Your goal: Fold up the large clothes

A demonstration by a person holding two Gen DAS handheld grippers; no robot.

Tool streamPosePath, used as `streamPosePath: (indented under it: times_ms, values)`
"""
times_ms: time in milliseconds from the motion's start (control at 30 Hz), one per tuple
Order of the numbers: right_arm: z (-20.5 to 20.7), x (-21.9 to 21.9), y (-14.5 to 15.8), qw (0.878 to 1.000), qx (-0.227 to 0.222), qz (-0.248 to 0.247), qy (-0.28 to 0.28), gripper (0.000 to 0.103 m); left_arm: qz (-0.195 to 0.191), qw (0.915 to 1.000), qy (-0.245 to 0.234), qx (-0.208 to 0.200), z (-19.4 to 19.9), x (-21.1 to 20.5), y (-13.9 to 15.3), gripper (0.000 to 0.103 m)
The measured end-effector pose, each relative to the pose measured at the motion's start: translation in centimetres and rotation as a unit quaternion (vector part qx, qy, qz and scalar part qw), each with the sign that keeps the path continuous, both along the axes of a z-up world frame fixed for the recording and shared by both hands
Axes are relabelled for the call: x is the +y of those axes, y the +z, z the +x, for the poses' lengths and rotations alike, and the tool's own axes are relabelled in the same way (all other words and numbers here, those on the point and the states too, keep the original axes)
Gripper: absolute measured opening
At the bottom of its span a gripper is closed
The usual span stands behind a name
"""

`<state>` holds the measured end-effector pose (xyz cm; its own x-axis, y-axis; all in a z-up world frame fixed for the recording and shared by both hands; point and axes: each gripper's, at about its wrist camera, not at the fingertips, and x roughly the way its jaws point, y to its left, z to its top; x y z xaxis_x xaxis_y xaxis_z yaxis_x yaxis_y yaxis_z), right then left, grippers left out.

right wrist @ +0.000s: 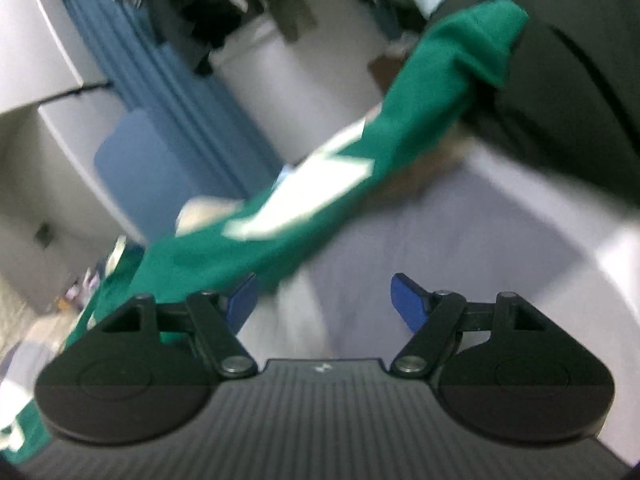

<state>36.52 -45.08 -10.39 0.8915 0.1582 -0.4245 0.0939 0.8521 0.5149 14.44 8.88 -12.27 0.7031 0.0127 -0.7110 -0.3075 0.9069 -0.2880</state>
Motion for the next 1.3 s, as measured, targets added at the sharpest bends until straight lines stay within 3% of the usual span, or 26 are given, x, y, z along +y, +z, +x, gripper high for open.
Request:
streamPosePath:
  times_ms: [200, 367, 500, 600, 667, 733, 867, 1033, 1167, 1300]
  values:
    - [7.7, -3.8, -0.9, 0.997, -0.015, -0.011, -0.071, 0.075, 0.013, 0.9998, 0.015, 0.009, 2.6, -0.3, -0.4, 0.077]
    - [12.3, -7.1, -1.3, 0.993, -0.029, -0.016, -0.114, 0.074, -0.010, 0.9991, 0.036, 0.019, 5.1, 0.7, -0.5, 0.077]
    - [14.6, -8.9, -1.2, 0.992, -0.023, -0.022, -0.121, 0.057, -0.011, 0.9991, 0.035, 0.020, 6.8, 1.1, -0.5, 0.077]
    - [15.3, -8.7, -0.5, 0.992, -0.014, -0.067, -0.102, 0.037, -0.023, 0.9988, 0.039, 0.020, 7.3, 1.6, -0.3, 0.077]
    - [15.0, -8.0, 0.2, 0.991, -0.009, -0.091, -0.099, 0.027, -0.040, 0.9984, 0.040, 0.011, 7.1, 2.3, 0.1, 0.077]
    - [14.2, -7.1, 1.5, 0.990, -0.012, -0.098, -0.103, 0.019, -0.023, 0.9988, 0.044, 0.001, 6.8, 2.6, 0.5, 0.077]
    - [11.8, -4.1, 5.8, 0.987, -0.039, -0.112, -0.109, 0.016, -0.041, 0.9979, 0.051, -0.003, 6.0, 4.2, 1.0, 0.077]
    - [7.9, 1.7, 12.9, 0.980, -0.091, -0.161, -0.071, 0.016, -0.023, 0.9976, 0.057, -0.031, 4.2, 5.6, 2.6, 0.077]
    - [3.7, 8.4, 18.4, 0.965, -0.140, -0.221, -0.034, 0.016, -0.030, 0.9955, 0.067, -0.059, 2.0, 7.1, 3.8, 0.077]
    - [-1.2, 15.4, 21.5, 0.950, -0.183, -0.254, 0.001, 0.016, -0.039, 0.9938, 0.069, -0.077, 0.3, 8.1, 4.6, 0.077]
